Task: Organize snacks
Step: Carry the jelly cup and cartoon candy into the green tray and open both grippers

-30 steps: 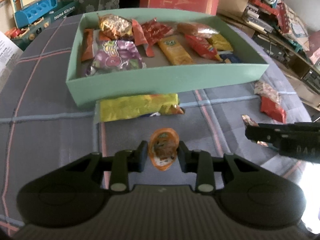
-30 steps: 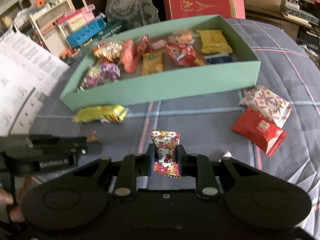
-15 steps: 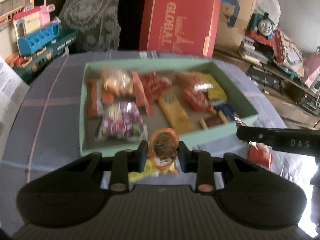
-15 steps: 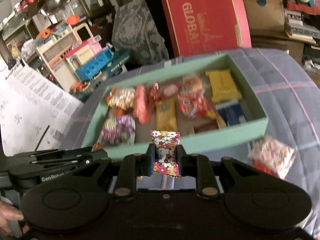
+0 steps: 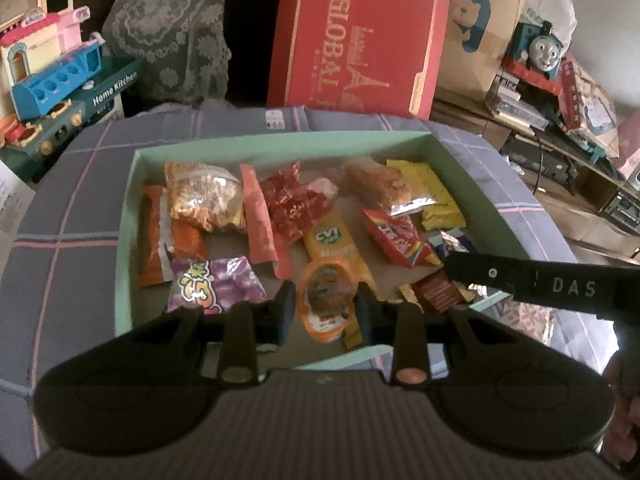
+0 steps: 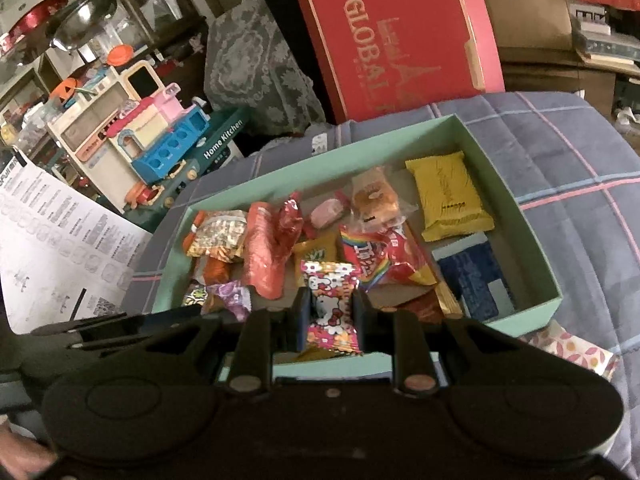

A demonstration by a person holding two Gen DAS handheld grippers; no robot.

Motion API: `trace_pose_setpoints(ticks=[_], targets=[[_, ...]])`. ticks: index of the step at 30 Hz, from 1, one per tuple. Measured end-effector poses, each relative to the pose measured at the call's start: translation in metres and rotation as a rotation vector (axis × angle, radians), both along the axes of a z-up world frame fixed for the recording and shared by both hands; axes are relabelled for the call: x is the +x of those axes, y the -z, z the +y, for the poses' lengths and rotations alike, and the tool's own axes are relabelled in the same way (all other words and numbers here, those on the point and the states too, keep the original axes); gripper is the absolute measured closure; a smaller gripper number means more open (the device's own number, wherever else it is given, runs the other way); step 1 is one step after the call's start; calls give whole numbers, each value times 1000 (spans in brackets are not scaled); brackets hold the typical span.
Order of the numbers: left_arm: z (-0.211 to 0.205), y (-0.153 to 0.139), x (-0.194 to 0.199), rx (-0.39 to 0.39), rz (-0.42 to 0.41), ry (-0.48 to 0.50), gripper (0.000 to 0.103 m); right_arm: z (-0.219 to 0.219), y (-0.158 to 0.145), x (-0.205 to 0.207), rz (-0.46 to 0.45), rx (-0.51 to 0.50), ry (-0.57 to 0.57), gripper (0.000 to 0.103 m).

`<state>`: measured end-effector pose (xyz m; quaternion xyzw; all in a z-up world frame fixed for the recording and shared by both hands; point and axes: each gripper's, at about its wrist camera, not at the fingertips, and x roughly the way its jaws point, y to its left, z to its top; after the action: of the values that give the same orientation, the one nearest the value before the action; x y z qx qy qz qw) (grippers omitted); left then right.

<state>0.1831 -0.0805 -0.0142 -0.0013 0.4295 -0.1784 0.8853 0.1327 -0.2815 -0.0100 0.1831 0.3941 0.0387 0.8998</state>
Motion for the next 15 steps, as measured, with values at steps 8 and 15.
trace_pose_setpoints(ticks=[8, 15], targets=[[5, 10, -2, 42, -35, -85, 0, 6, -10, -6, -84, -55, 27, 0], [15, 12, -7, 13, 9, -124, 0, 1, -10, -14, -62, -31, 55, 0]])
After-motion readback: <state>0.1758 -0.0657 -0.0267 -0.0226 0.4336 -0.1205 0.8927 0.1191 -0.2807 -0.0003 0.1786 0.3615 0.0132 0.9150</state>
